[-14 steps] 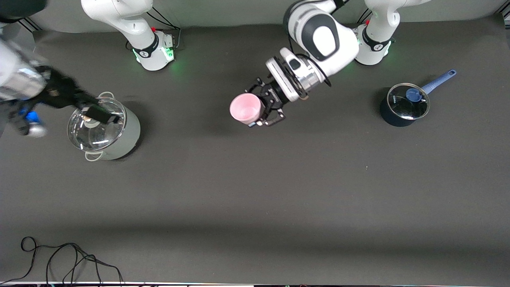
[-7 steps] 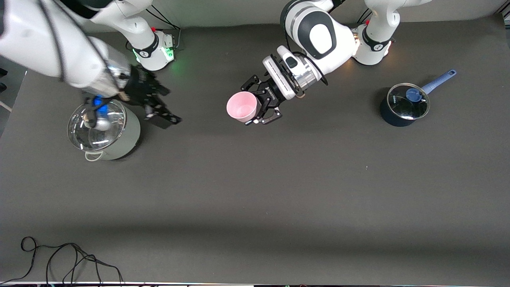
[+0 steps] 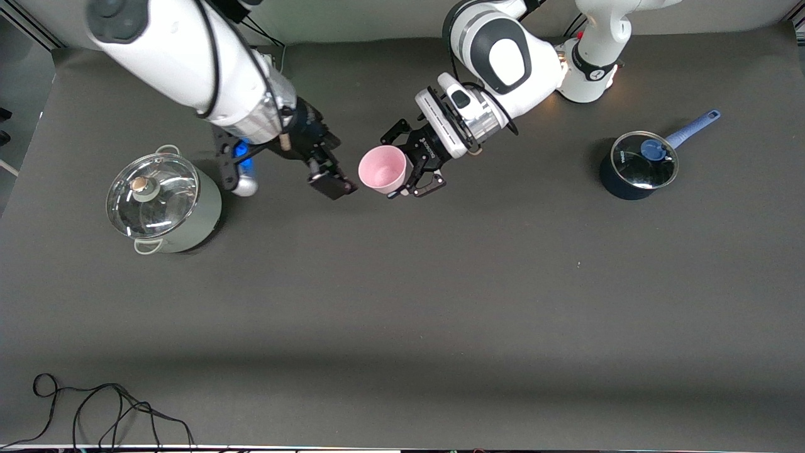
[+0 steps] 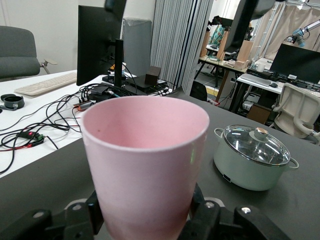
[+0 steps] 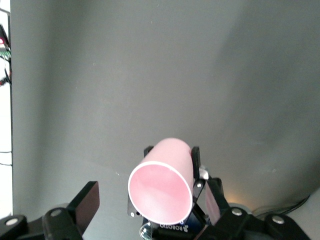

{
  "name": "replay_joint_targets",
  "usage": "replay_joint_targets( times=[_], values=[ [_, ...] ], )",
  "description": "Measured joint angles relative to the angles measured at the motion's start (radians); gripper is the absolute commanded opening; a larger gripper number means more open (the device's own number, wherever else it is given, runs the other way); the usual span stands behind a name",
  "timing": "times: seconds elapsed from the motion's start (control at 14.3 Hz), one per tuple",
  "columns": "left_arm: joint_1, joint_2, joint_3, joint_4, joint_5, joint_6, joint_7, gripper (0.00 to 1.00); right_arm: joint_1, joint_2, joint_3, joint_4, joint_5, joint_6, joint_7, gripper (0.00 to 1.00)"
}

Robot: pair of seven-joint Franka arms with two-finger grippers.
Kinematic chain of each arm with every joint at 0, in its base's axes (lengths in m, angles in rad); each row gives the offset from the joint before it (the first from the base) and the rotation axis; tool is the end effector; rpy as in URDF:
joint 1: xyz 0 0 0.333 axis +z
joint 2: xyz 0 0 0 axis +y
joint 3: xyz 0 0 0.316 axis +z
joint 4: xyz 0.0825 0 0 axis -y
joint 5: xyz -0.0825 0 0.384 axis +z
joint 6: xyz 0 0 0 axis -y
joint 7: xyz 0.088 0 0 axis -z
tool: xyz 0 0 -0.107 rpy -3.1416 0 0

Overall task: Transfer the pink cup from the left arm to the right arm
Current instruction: 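Hold the cup with the left gripper while the right gripper reaches it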

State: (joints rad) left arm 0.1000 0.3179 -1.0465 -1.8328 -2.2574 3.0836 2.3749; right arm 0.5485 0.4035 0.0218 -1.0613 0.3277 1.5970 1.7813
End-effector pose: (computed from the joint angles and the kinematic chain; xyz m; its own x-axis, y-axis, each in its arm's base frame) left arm 0.4347 -0.4201 0.4332 0.3334 -0.2136 0.9183 -0.8333 -0.5224 0.1810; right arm 0.5510 0.3891 0.6253 0.3495 -0.8699 -0.3482 -0.9342 -0.3517 -0.0590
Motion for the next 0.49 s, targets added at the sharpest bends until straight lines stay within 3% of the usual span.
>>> replay_joint_targets(
  times=[0.28,0.49],
  values=[
    [0.000,0.001,0.001,0.000,0.000,0.002,0.000,0.52,0.001,0.046,0.043,0.001,0.000,0.010,-0.001,0.95],
    [0.000,0.002,0.002,0.000,0.000,0.003,-0.001,0.53,0.001,0.075,0.061,0.001,0.000,0.010,-0.002,0.81]
  ],
)
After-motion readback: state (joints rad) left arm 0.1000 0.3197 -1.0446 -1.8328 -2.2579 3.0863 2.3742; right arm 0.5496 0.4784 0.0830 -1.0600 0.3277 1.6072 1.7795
